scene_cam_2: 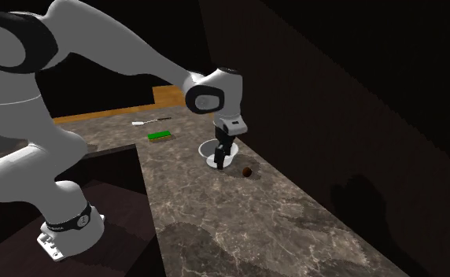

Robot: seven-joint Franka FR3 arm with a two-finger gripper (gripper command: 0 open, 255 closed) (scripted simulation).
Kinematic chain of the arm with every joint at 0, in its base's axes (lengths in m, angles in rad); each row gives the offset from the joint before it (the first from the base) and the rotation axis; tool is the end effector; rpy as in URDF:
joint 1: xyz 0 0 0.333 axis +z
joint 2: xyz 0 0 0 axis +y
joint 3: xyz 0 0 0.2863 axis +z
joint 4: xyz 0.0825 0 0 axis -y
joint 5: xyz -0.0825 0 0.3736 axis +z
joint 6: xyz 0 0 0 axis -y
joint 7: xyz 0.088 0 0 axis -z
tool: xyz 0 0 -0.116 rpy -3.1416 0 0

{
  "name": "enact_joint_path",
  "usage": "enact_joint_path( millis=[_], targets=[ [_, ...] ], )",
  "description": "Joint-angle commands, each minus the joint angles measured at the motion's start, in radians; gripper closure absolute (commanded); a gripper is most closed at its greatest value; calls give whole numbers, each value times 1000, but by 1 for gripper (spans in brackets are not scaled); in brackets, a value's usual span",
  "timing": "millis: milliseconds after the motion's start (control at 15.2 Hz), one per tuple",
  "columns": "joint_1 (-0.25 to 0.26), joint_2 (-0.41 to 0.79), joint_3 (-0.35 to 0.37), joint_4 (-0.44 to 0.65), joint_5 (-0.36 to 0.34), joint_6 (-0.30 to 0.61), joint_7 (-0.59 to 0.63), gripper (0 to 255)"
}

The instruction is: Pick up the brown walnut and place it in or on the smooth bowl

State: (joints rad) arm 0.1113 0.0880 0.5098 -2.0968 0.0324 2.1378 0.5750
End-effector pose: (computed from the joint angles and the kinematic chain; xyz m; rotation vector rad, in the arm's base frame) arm 0.4412 0.3158 0.3492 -3.1020 -0.0424 0.1075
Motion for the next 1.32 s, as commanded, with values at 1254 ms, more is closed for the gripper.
enact_joint_path(
  millis=[1254],
  targets=[
    [274,661,-83,582,-289,40,263,0]
  ],
)
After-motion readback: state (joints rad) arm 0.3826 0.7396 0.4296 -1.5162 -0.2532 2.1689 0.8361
